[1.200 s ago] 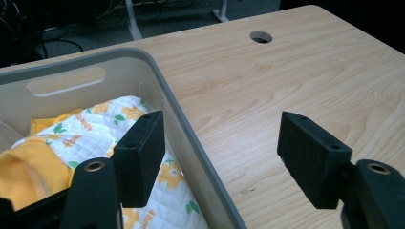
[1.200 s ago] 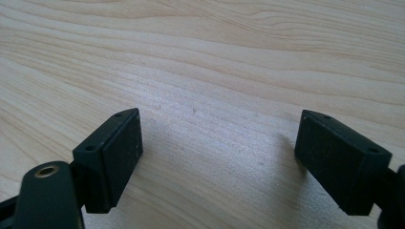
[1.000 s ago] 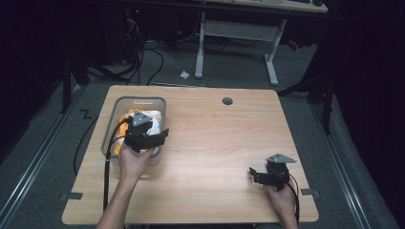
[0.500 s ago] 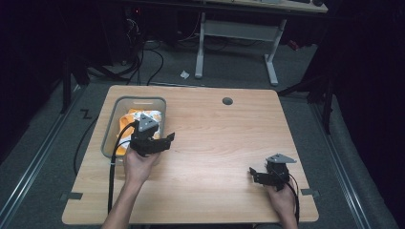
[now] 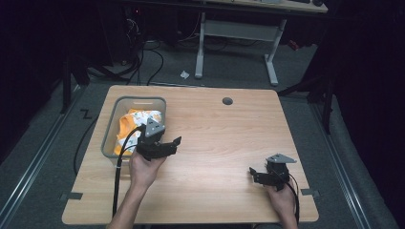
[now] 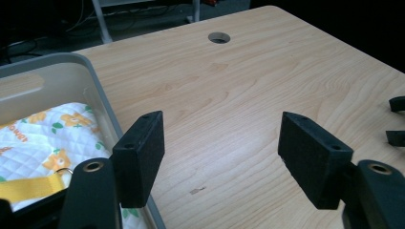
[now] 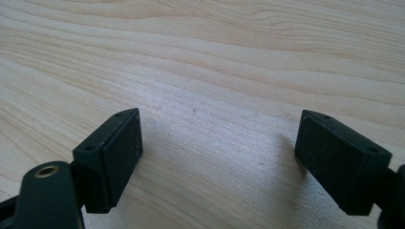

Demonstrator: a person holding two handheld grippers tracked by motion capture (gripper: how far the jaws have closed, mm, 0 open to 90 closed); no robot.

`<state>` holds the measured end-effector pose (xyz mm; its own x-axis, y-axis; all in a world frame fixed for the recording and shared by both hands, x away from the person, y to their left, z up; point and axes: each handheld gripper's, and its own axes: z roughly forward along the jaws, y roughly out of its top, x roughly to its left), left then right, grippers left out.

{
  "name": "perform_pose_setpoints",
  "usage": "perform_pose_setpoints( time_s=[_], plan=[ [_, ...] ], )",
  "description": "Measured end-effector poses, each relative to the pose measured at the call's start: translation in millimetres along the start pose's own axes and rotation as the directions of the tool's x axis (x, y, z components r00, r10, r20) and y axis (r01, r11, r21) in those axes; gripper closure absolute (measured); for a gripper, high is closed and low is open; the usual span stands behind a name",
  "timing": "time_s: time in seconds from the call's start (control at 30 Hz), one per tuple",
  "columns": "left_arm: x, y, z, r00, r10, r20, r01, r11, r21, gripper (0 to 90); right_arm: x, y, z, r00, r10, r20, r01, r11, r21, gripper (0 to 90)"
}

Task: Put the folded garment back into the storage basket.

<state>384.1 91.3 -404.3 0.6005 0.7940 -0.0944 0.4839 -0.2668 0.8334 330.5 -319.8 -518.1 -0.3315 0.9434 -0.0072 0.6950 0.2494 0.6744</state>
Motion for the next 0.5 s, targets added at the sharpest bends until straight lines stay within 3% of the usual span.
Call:
perform_pose_setpoints(
  time_s=[0.5],
  plan=[
    [-13.2, -2.3, 3.5, 0.9991, 0.011, 0.040, -0.011, 0.9999, 0.000, 33.0, 0.0, 0.0, 0.0, 1.0000, 0.000, 0.000, 0.000, 1.000, 0.000, 16.5]
  ],
)
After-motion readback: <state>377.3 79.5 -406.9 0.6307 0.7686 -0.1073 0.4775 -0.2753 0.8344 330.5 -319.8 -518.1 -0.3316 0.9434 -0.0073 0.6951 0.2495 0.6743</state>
